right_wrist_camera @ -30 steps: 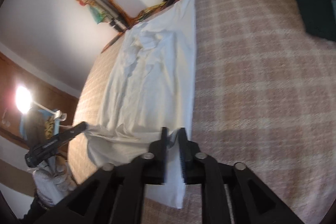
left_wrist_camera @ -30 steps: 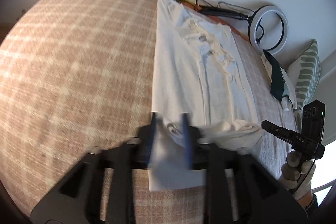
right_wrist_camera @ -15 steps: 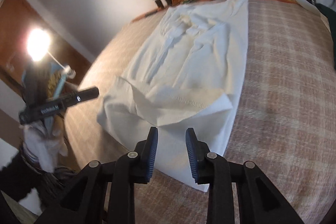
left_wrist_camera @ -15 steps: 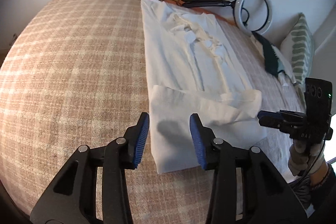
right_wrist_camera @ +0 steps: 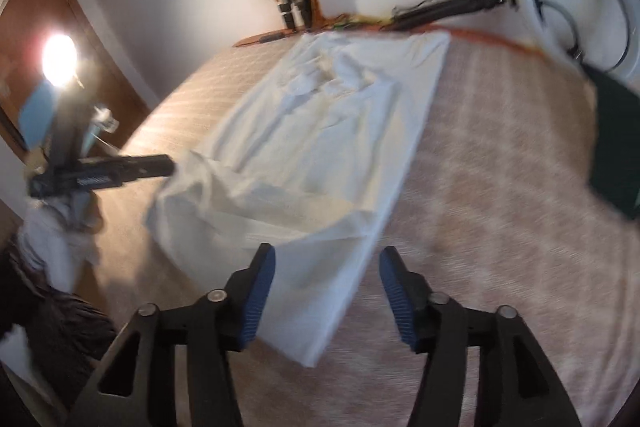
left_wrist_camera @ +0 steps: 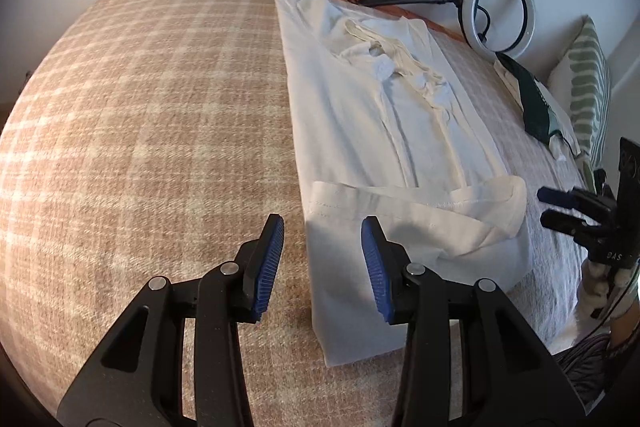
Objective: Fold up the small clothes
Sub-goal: 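Move both tools over to the collar end of the strip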
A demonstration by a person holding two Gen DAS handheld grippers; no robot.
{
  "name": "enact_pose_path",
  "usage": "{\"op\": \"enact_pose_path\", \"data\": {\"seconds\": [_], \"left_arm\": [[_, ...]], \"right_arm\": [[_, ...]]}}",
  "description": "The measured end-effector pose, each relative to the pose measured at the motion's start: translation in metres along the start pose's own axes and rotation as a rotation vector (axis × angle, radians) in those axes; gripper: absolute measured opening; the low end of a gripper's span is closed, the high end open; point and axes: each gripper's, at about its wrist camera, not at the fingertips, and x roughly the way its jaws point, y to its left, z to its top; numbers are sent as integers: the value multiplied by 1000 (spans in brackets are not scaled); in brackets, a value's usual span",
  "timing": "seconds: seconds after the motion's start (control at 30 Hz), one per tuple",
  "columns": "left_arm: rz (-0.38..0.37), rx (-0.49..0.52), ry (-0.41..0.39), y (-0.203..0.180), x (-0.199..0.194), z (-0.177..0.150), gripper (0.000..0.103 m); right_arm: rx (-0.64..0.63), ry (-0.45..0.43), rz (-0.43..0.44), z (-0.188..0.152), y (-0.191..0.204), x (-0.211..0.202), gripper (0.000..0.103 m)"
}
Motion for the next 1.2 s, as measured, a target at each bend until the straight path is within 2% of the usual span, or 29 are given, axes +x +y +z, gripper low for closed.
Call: {"op": "enact_pose_path", "data": {"seconds": [0.17,0.23,0.33,0.4,0.47,0.57,0.7,0.8,0.9,0.93,1.2], "left_arm": [[2,15,-1,-5,6,3,39],[10,31,-5,-7,7,4,23],[13,35,4,-8,11,5,7],[12,42,7,-8,12,4,5],[24,50,-3,-9,11,4,3],[23,28,-22,-7,9,5,1],[43,-4,-28,-1,11,6,1],[42,-9,-22,-1,13,5,1],[71,1,-47,-3,6,7,2],[83,8,-59,-4,4,8,2],[134,64,-119,-10,-8,20,2]], "right_arm": [[-18,35,-31,0,-6,20,45],[-42,24,-48,3,-3,24,44],[-53,-1,-53,9,-2,26,44],[-53,-7,-51,11,-1,28,31],[-48,5,-35,13,-1,32,8],[-6,0,-29,16,-6,34,0],[103,5,-65,18,-25,38,0],[89,17,-73,18,-23,40,1],[109,10,-62,20,-25,36,14],[114,-1,-58,21,-27,34,25],[100,-103,-114,29,-24,10,37]]}}
